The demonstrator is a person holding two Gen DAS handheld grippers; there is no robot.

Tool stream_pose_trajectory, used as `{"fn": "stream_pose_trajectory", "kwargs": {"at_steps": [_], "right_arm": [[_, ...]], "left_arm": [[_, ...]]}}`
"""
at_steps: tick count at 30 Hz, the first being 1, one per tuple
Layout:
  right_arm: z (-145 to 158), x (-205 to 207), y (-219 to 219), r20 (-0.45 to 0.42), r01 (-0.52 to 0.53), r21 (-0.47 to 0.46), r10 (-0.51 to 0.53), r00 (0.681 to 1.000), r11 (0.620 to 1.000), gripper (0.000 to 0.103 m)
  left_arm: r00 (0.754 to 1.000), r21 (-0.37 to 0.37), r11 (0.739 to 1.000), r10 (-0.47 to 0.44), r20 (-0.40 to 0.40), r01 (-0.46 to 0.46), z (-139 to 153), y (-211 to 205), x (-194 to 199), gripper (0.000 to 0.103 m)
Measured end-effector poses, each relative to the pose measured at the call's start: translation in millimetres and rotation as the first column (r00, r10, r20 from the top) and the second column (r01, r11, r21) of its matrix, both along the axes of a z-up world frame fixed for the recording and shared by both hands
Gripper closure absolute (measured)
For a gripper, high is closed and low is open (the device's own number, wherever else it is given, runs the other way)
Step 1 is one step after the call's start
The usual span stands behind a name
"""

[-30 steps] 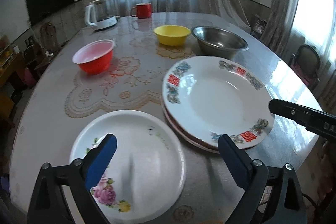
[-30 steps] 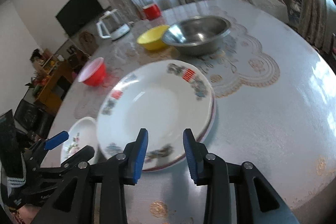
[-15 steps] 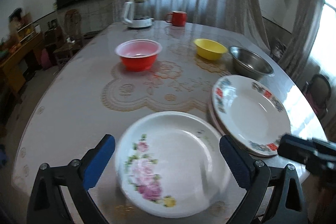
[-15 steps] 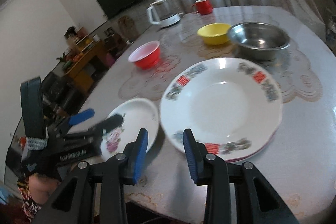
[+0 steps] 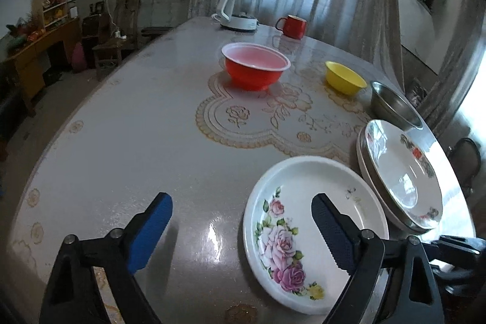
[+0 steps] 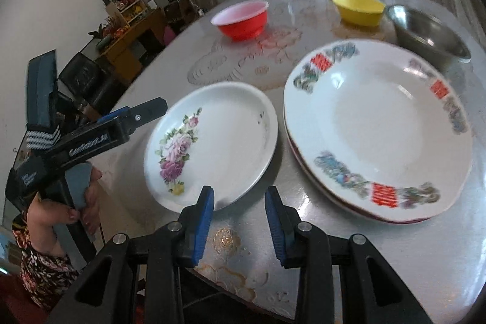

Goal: Organize plates and bowls
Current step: 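Move the right tool to the rose-print plate rim and close on it, then lift the rose-print plate with the right tool and carry it to the stack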

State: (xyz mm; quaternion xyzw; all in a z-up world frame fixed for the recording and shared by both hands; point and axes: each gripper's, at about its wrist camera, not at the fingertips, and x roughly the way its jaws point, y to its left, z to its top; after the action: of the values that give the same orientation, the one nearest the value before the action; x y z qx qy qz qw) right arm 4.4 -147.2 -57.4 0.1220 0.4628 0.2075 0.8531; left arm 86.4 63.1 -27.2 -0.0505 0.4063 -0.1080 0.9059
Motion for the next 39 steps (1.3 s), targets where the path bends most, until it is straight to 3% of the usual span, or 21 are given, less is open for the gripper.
{"fn": "stream_pose_trajectory", "kwargs": {"at_steps": [3, 8, 12, 17, 21, 27, 31, 34, 39], "right_arm": [[-7.5, 7.1, 3.0, -0.020, 0.005, 0.005, -0.005, 1.000, 1.000, 0.068], [-12.1, 16.9, 12.9, -0.013, 0.007, 0.008, -0.007, 1.000, 1.000, 0.069], [-15.2, 25.9, 19.7, 0.003, 0.023, -0.032, -0.023, 1.000, 0.999, 0.071], [-16.2, 44.9, 31.8, 0.039, 0.021, -0.011, -0.021, 0.999, 1.000, 0.075], [-16.9, 53.6, 42.8, 0.102, 0.017, -0.022, -0.015, 0.995, 1.000, 0.075], [-19.8, 47.2, 48.0, 0.194, 0.036, -0.016, -0.033, 0.980, 0.999, 0.074], [-20.3, 47.1, 46.3, 0.207, 0.042, 0.002, -0.042, 0.977, 0.999, 0.074], [-20.3, 49.2, 49.6, 0.219, 0.044, -0.019, -0.038, 0.975, 0.999, 0.074], [-19.7, 49.7, 52.7, 0.237, 0.060, -0.046, -0.048, 0.970, 0.997, 0.077]], "left_arm": [[1.000, -0.028, 1.000, -0.014, -0.007, 0.014, -3.8, 0.5, 1.2, 0.010], [0.999, -0.008, 0.999, -0.032, 0.015, 0.033, -6.4, 3.9, -0.1, 0.010], [1.000, -0.004, 1.000, -0.027, -0.001, 0.027, -12.0, 10.8, 3.0, 0.021], [1.000, -0.031, 0.999, -0.018, -0.011, 0.018, -17.5, 21.1, 6.5, 0.024], [0.999, -0.054, 0.998, -0.031, -0.017, 0.030, -22.0, 26.1, 10.6, 0.042], [0.998, -0.059, 0.996, -0.066, -0.007, 0.065, -28.6, 25.2, 14.0, 0.054], [0.996, -0.026, 0.996, -0.084, 0.008, 0.084, -31.1, 19.6, 13.9, 0.055], [0.995, -0.027, 0.995, -0.093, 0.020, 0.094, -31.8, 21.2, 14.4, 0.055], [0.990, 0.032, 0.992, -0.128, 0.054, 0.126, -33.7, 17.7, 10.8, 0.056]]}}
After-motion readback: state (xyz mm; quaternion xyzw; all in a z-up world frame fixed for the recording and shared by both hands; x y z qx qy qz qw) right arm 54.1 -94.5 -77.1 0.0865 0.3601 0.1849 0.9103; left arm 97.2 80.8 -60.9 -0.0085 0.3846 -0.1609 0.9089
